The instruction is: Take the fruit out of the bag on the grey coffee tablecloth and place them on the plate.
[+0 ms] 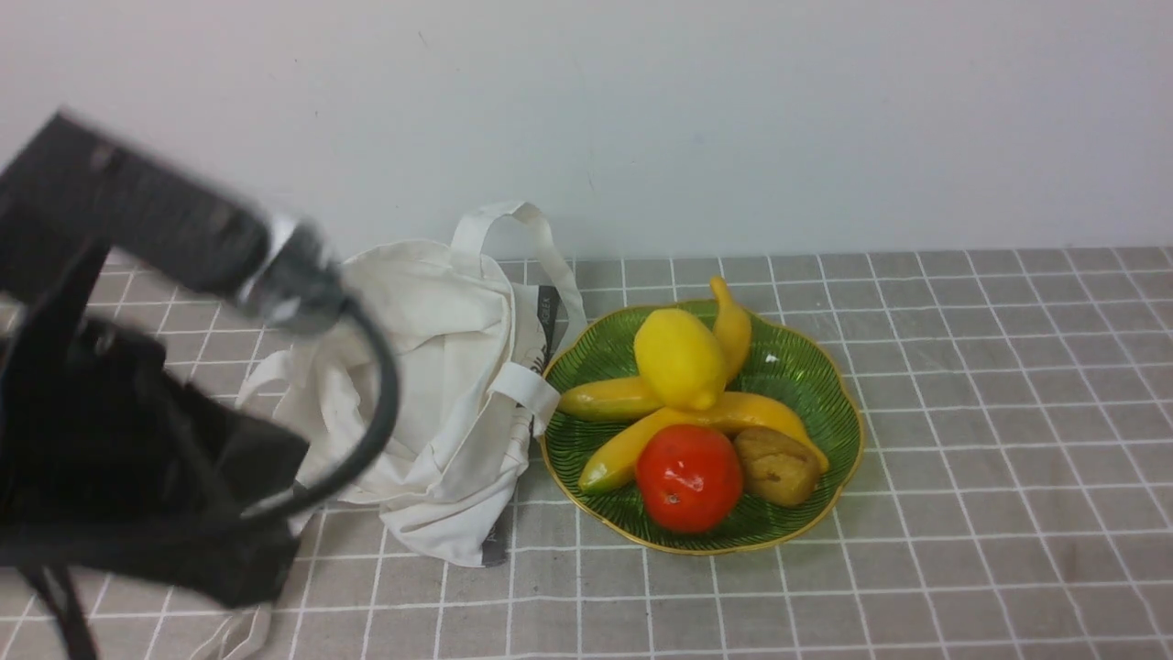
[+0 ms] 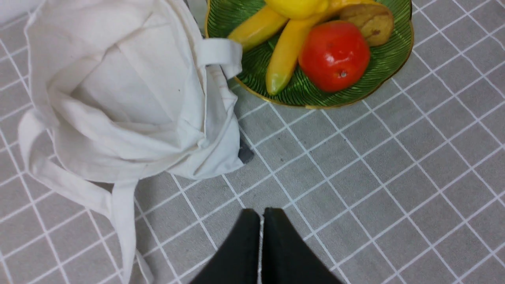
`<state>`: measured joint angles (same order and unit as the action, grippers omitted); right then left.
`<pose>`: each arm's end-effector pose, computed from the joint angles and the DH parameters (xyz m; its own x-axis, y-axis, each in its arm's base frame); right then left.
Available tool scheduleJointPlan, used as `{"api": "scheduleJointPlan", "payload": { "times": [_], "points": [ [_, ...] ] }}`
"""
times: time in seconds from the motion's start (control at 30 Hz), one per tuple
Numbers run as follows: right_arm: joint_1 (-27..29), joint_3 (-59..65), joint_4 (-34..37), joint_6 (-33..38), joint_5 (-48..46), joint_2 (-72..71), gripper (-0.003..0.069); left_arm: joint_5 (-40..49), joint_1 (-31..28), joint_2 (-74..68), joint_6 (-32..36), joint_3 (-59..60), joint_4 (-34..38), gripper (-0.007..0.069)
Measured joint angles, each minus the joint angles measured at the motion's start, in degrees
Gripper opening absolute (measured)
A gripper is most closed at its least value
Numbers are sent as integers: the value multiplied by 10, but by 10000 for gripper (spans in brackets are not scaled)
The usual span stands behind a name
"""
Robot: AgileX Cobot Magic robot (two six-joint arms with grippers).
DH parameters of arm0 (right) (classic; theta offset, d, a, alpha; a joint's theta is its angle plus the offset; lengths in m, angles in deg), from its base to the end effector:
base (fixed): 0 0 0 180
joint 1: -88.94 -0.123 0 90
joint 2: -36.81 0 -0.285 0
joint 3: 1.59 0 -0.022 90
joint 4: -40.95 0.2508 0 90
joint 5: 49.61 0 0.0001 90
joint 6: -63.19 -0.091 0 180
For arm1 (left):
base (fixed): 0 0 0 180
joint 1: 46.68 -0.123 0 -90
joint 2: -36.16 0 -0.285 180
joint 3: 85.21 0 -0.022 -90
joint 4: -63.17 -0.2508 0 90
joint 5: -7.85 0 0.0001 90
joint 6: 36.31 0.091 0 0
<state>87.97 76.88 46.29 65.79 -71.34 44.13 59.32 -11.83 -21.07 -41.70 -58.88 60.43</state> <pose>0.0525 0.0040 0.1723 -0.3014 0.0361 -0.9528 -0.0374 0.9981 0.0496 0.1306 -0.0868 0.3483 -0.6144 0.3496 -0.7074 0.5109 0.8594 -0.0190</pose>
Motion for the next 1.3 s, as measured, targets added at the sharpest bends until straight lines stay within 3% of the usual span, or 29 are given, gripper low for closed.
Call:
{"api": "scheduleJointPlan", "payload": {
  "times": [0.1,0.3,1.03,1.3],
  "points": [
    [0,0,0,0,0,0,-14,-97,1,86,-9,135,4,-8],
    [0,0,0,0,0,0,-14,-202,1,165,-11,245,4,-8],
    [0,0,0,0,0,0,-14,-208,-3,192,-8,297,-5,-8],
    [0,0,0,0,0,0,-14,-292,-106,335,-6,397,-5,-8]
  ]
}}
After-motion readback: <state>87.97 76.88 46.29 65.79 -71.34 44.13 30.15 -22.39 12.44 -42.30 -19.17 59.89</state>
